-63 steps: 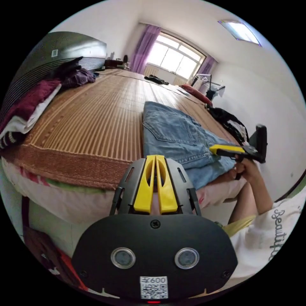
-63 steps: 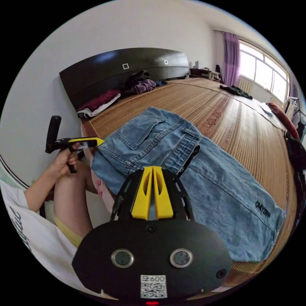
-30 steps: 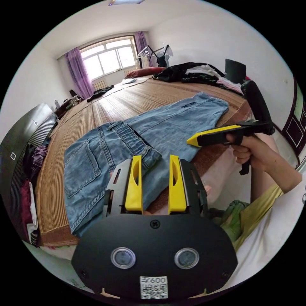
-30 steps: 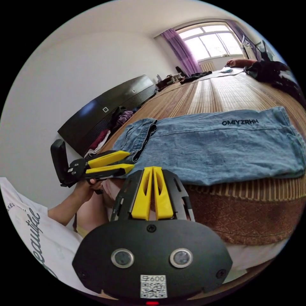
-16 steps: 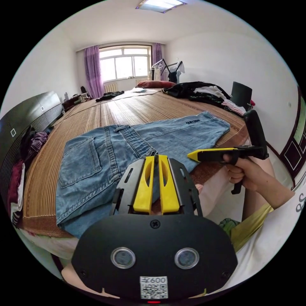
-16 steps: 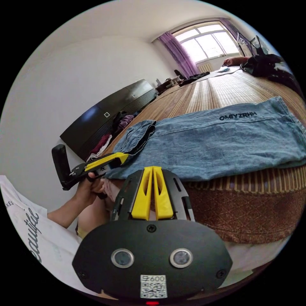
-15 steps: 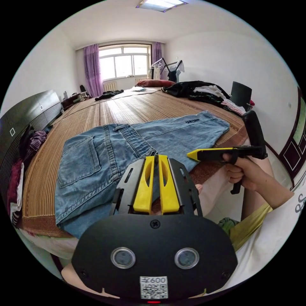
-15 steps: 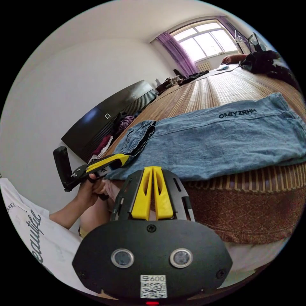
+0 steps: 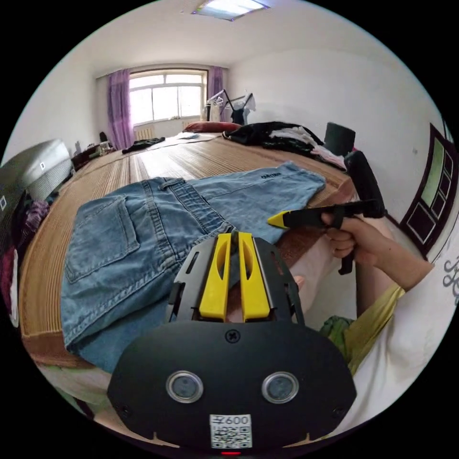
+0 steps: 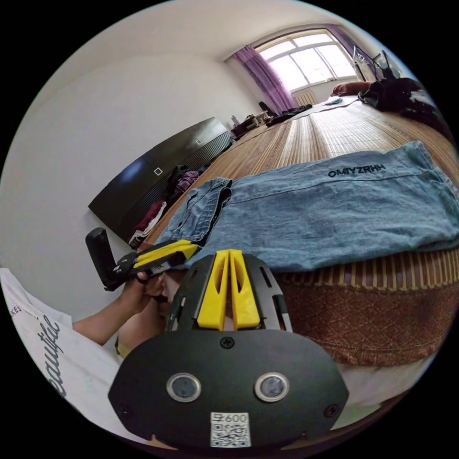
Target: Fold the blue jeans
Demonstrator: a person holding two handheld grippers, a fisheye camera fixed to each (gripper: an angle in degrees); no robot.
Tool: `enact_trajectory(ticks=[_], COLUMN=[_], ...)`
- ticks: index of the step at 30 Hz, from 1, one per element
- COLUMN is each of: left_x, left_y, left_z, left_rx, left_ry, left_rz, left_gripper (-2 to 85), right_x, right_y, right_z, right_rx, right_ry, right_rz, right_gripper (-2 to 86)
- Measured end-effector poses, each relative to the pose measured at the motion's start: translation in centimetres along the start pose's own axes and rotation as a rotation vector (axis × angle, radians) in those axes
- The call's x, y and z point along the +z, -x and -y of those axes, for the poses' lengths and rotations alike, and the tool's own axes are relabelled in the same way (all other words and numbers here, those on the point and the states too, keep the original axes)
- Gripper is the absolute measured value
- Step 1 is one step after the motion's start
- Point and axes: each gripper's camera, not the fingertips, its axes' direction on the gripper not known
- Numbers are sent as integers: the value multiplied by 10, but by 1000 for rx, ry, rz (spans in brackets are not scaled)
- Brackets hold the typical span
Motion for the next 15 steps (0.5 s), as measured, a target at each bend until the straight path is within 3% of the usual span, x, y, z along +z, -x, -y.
enact_trajectory(ticks=[4,7,10,15], left_x=[-59,-89,-86,-102], left_y=[13,39,83,119], left_z=[21,29,26,18], left_rx=[18,-54,-180,-260], left_ry=[-129,-141,6,-78], left_rz=[-29,200,370,239], left_gripper=[18,15,15,12], right_x=[4,26,83,206], right_y=[30,45,44,3], right_z=[17,52,102,155], right_rx=[-140,-215,-242,-124], right_ry=[-57,-90,12,260], right_rz=[34,78,68,-87], right_gripper=[-7,-1,24,70])
